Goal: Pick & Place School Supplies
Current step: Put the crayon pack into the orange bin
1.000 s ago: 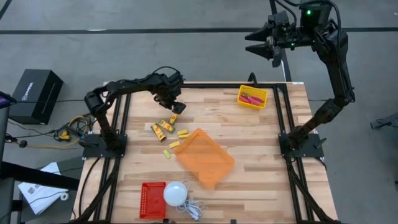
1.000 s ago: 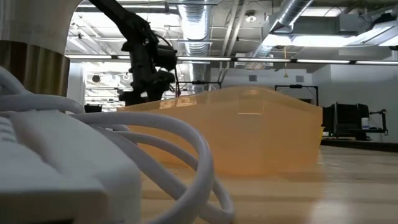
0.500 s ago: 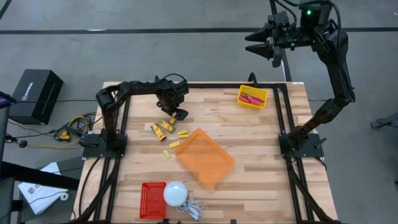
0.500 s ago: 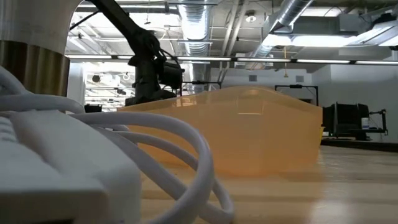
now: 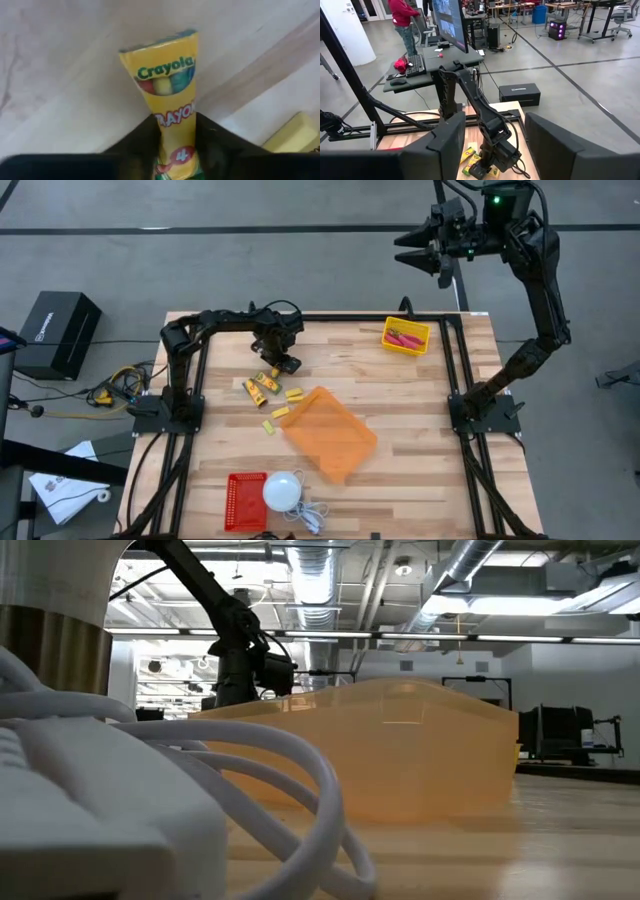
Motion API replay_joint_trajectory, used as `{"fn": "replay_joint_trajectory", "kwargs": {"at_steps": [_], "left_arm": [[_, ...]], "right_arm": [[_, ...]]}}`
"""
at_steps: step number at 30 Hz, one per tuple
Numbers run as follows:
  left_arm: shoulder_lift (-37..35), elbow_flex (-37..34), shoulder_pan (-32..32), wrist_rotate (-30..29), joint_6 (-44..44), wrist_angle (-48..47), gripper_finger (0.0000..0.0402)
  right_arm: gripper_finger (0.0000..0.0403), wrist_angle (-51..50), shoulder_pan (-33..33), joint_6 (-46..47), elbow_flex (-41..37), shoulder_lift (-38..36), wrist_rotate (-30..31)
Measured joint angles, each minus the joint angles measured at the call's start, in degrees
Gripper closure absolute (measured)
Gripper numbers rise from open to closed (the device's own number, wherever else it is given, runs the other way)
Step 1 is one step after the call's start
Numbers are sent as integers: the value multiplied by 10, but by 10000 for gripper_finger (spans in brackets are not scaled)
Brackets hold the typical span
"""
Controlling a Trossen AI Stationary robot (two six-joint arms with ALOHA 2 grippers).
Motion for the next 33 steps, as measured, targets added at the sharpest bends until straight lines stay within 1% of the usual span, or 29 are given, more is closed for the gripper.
{"fn": "replay_joint_trajectory", "kwargs": {"at_steps": [1,2,4,9,15,19,23,26,30,33], "left_arm": [[0,0,2,1,2,2,323],[-4,0,4,6,7,13,340],[-5,0,6,15,17,29,340],[-29,-3,10,23,11,45,340],[-126,-2,9,36,-15,93,340],[-213,-2,-3,79,-26,131,340],[-282,-1,-53,141,-2,163,340],[-313,-1,-111,163,18,191,340],[-316,-1,-183,167,15,204,340],[-287,-1,-223,147,13,201,340]], "right_arm": [[209,0,0,0,0,0,0],[211,0,0,0,0,0,0],[215,2,0,0,0,0,0],[223,16,0,0,0,0,0],[224,30,-1,10,0,0,0],[221,44,-5,11,0,0,0],[222,52,-5,11,0,0,1],[225,64,-5,11,0,0,0],[227,85,-4,27,0,0,0],[226,98,-4,45,0,0,0]]}}
